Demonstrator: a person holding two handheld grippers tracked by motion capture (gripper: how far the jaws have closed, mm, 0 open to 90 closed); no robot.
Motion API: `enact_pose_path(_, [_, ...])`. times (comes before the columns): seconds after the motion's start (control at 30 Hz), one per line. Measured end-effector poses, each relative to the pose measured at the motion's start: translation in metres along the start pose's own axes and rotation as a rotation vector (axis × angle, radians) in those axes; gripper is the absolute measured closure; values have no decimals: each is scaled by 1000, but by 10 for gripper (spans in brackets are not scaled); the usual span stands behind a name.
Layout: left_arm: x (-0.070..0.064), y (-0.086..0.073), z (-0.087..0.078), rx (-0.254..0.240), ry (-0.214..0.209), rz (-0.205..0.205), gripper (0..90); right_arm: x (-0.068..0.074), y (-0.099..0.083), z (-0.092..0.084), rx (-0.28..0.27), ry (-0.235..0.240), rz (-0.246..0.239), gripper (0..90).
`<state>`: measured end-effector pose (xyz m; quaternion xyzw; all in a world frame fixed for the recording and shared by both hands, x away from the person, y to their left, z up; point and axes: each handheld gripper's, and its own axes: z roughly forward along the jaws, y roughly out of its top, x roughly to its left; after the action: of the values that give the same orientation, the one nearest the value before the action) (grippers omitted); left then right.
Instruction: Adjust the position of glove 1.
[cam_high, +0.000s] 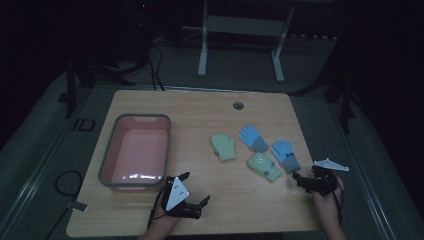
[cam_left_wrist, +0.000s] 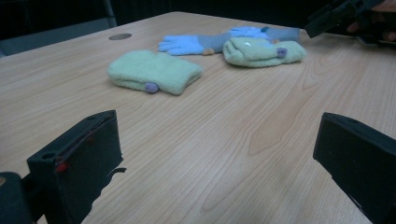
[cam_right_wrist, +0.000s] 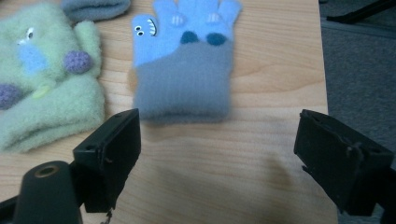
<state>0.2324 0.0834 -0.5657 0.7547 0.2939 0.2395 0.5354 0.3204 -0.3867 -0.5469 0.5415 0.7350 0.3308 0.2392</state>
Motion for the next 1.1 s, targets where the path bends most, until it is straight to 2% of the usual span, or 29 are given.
enact_pose_path(0.1, [0,0,0,-1,-4,-3,12,3,4,-1,5,-6,-13,144])
enact_pose_path(0.17, [1,0,0,-3,-4,-9,12,7,9,-3,-7,-6,6,122])
enact_pose_path(0.2, [1,0,0,-4,-6,-10,12,10,15,-6,-31,43,8,113])
enact_pose_path(0.27, [1,0,-1,-5,-8,-7,12,12,18,-7,-48,50,0,113])
enact_pose_path(0.4, [-3,0,-1,-1,-3,24,12,23,34,-13,-74,87,-52,113])
enact_pose_path(0.47, [-3,0,-1,1,-4,26,12,31,50,-15,-83,114,-77,114])
enact_pose_path(0.53, [-3,0,-1,1,-9,21,12,33,54,-14,-80,117,-85,114])
enact_pose_path(0.57, [-3,0,-1,1,-10,20,12,35,60,-13,-77,133,-96,121])
enact_pose_path(0.63, [-2,0,-1,3,-11,17,12,36,64,-12,-73,135,-102,126])
enact_pose_path(0.67, [-2,0,-1,5,-15,16,12,41,75,-8,-62,164,-118,128])
enact_pose_path(0.73, [-3,0,-1,1,-13,18,12,46,84,-5,-67,177,-116,131])
enact_pose_path(0.93, [-2,0,-1,1,-18,9,12,62,104,3,-70,217,-160,131])
enact_pose_path(1.1, [-3,0,-1,-1,-20,21,12,78,119,15,-71,244,-193,142])
